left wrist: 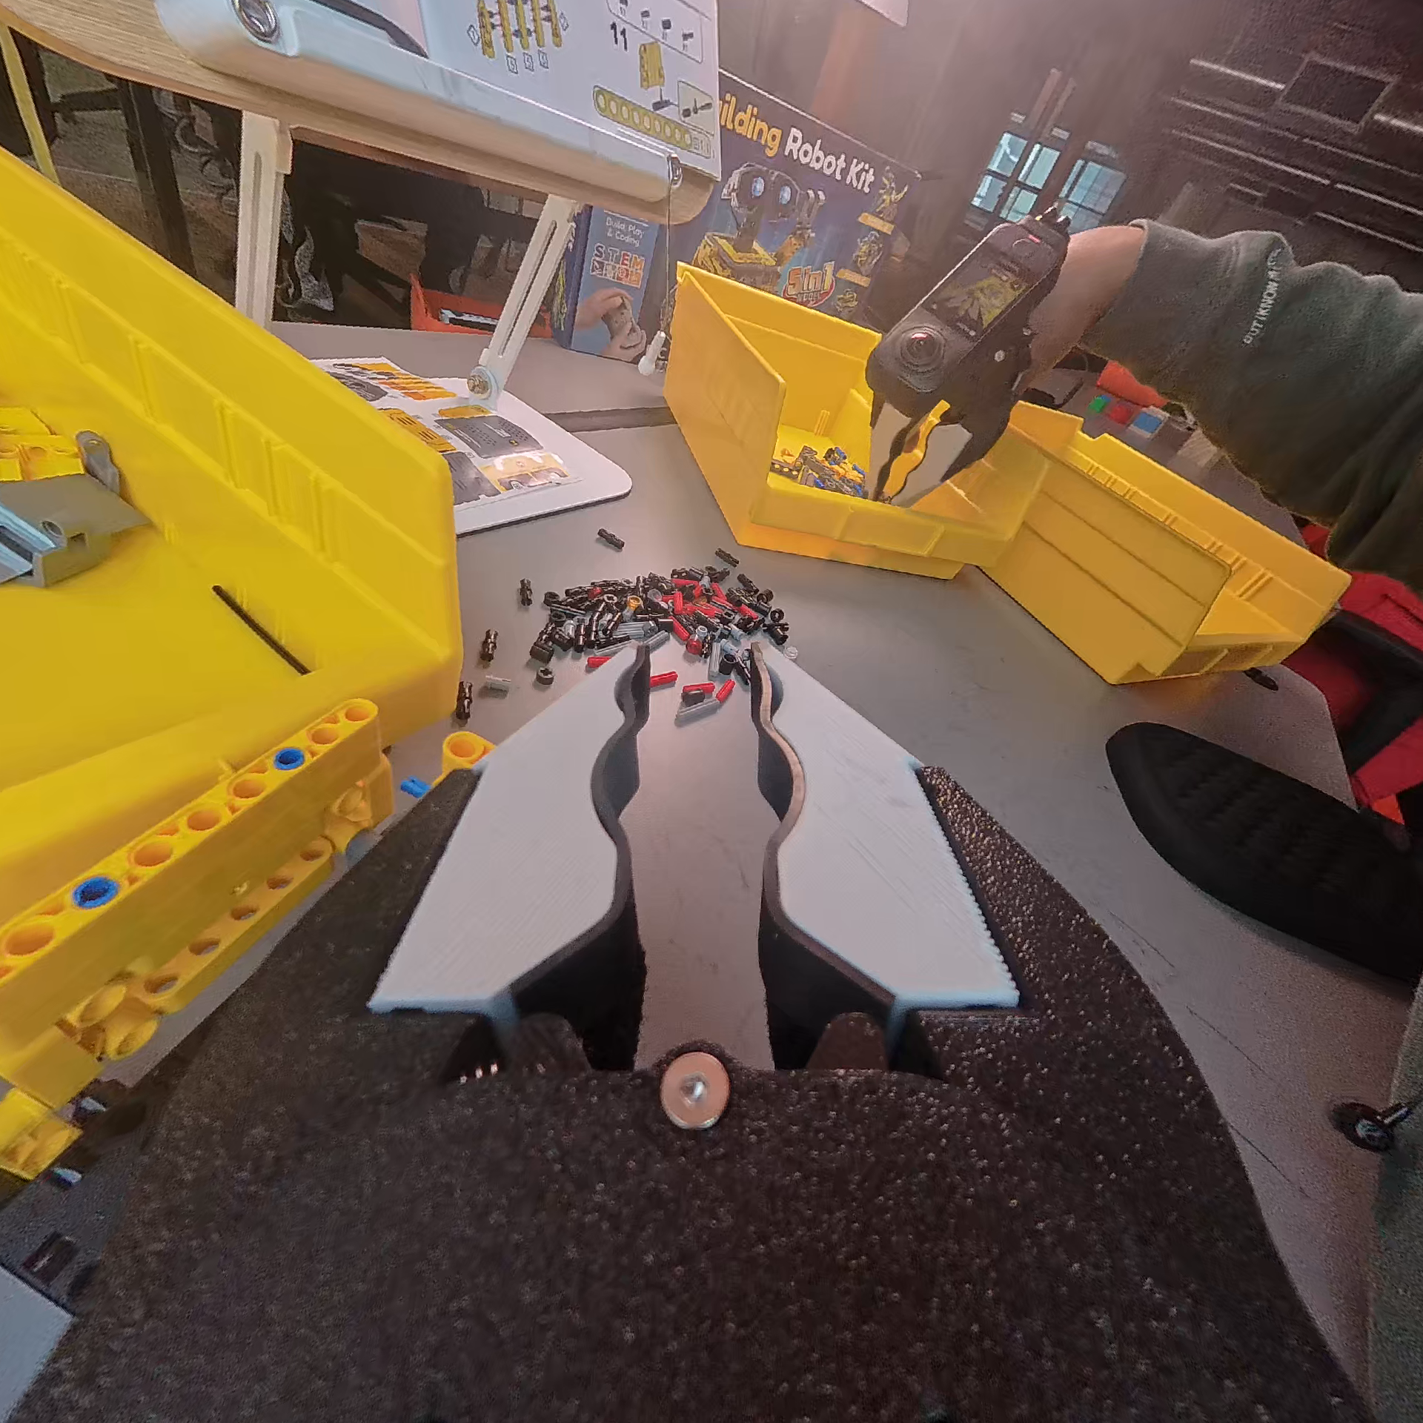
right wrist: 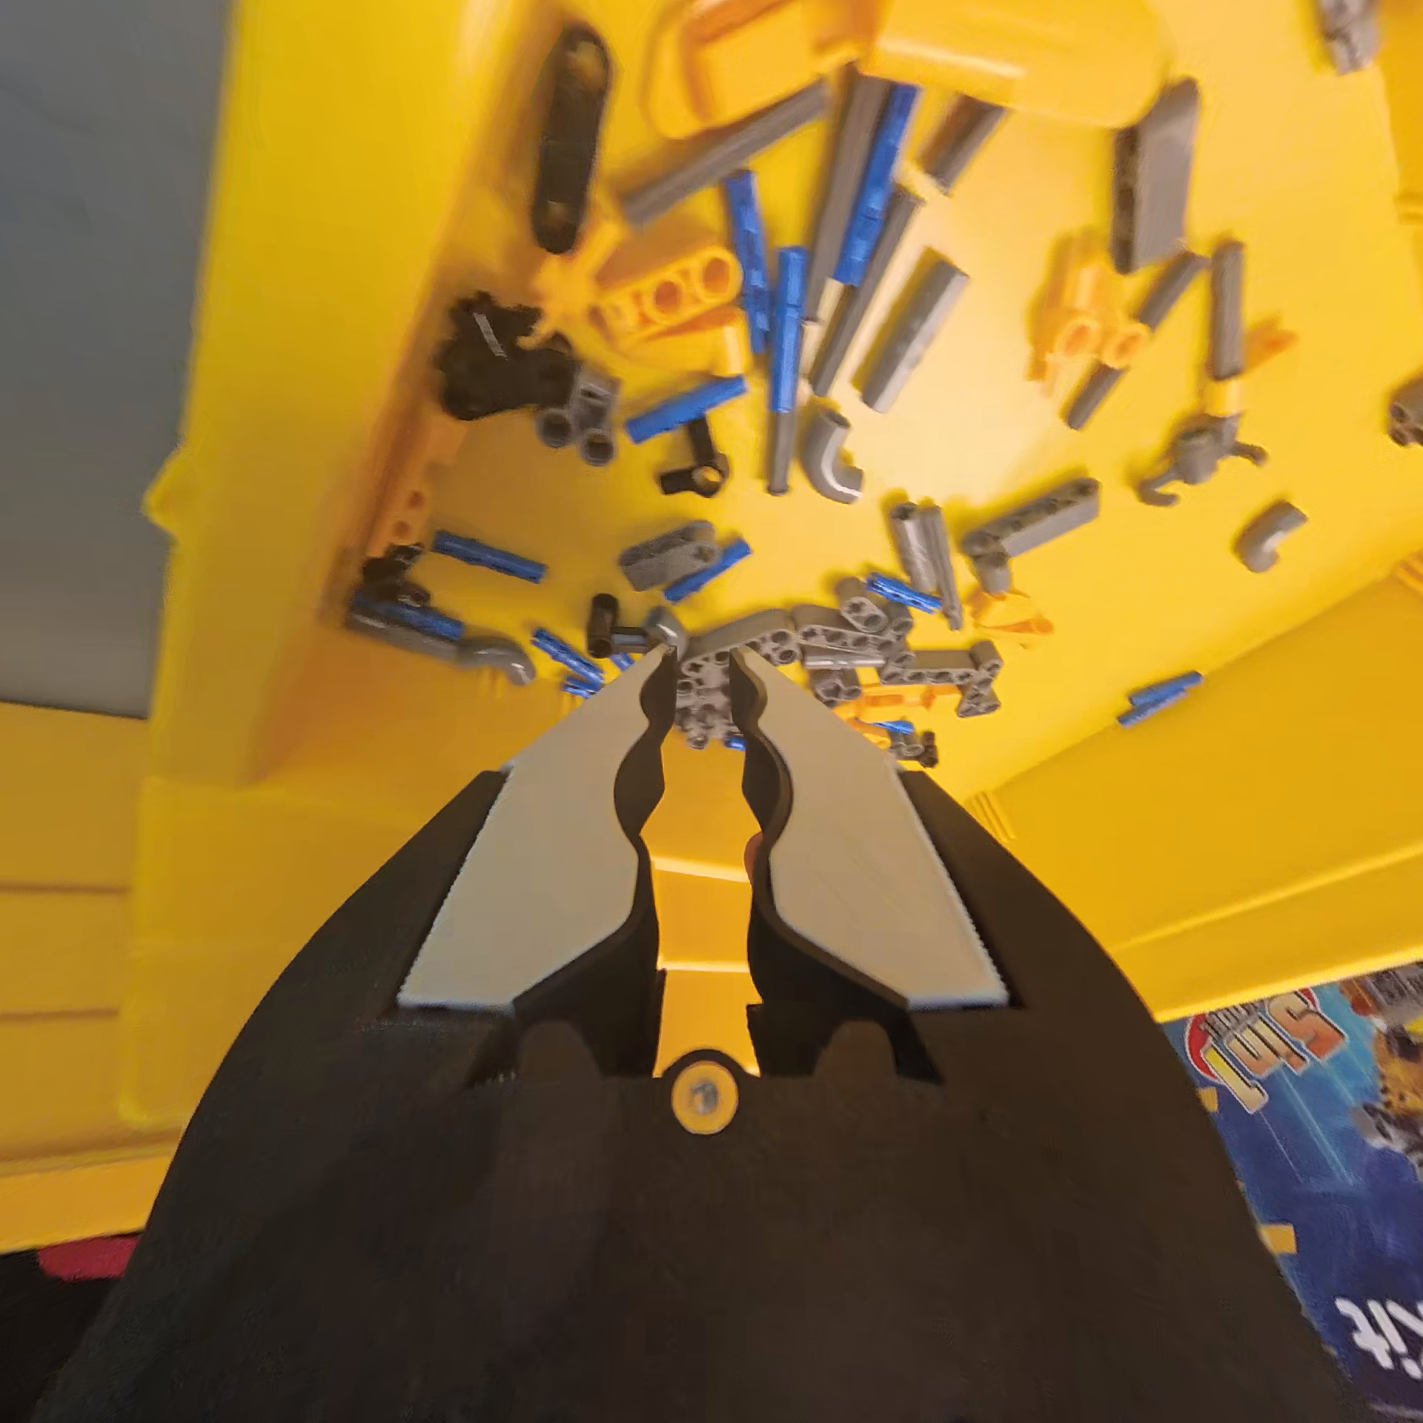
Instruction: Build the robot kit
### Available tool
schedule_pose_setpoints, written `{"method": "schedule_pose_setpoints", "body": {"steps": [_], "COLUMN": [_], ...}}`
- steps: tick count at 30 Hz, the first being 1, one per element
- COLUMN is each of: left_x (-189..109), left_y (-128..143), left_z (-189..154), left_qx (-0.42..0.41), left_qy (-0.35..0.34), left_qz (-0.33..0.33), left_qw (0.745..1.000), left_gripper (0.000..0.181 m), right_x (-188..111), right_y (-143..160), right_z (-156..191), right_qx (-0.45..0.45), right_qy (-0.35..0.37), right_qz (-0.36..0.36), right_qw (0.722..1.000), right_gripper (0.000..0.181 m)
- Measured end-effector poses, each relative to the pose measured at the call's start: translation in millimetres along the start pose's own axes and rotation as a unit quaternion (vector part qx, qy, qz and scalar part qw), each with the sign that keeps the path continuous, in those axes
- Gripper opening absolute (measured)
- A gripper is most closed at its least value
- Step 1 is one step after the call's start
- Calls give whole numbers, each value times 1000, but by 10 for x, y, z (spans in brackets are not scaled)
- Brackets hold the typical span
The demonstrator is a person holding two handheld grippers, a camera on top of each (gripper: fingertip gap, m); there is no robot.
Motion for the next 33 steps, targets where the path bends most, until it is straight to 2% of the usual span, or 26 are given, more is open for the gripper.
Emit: {"method": "schedule_pose_setpoints", "body": {"steps": [2,4,7,9,11,13,16,17,19,22,26,28,29,31,33], "left_x": [-3,-4,-3,1,-3,-14,-34,-44,-82,-161,-214,-217,-215,-208,-211], "left_y": [-1,-3,0,13,21,19,9,12,8,-42,-98,-110,-107,-101,-101], "left_z": [-1,-5,-31,-69,-115,-144,-161,-172,-202,-265,-310,-323,-326,-341,-364], "left_qx": [0,1,6,9,16,21,25,29,44,74,97,100,101,100,105], "left_qy": [1,2,8,19,31,41,45,45,40,33,28,29,29,32,32], "left_qz": [-1,-1,0,4,5,2,-3,0,1,-6,-13,-14,-13,-11,-10], "left_qw": [1000,1000,1000,1000,999,999,999,999,998,997,995,994,994,994,994], "left_gripper": [24,24,24,24,24,24,24,25,24,24,24,24,24,24,24], "right_x": [-40,-185,-545,-747,-800,-714,-470,-416,-404,-538,-1063,-1223,-1201,-991,-869], "right_y": [61,38,-150,-309,-452,-574,-624,-644,-669,-758,-866,-838,-781,-572,-493], "right_z": [-164,-253,-156,10,202,379,425,445,454,663,985,970,880,641,588], "right_qx": [35,73,112,139,167,188,220,225,228,213,206,219,236,278,289], "right_qy": [33,45,6,-35,-52,-44,22,32,61,40,-6,-12,-12,-1,-3], "right_qz": [-24,-83,-202,-253,-250,-218,-150,-141,-133,-143,-186,-203,-204,-174,-165], "right_qw": [999,993,973,957,952,957,964,964,963,966,961,954,950,945,943], "right_gripper": [13,14,19,26,40,46,37,29,27,26,25,25,26,26,26]}}
Point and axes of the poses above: each gripper's, where its closed fingertips meet, x out along the fingers, y out of its underside, z = x × y across the jaws, the point moved 5 cm from there along -x, back along the fingers, and after that the axes turned 3 degrees about y, right-handed, at the moved point
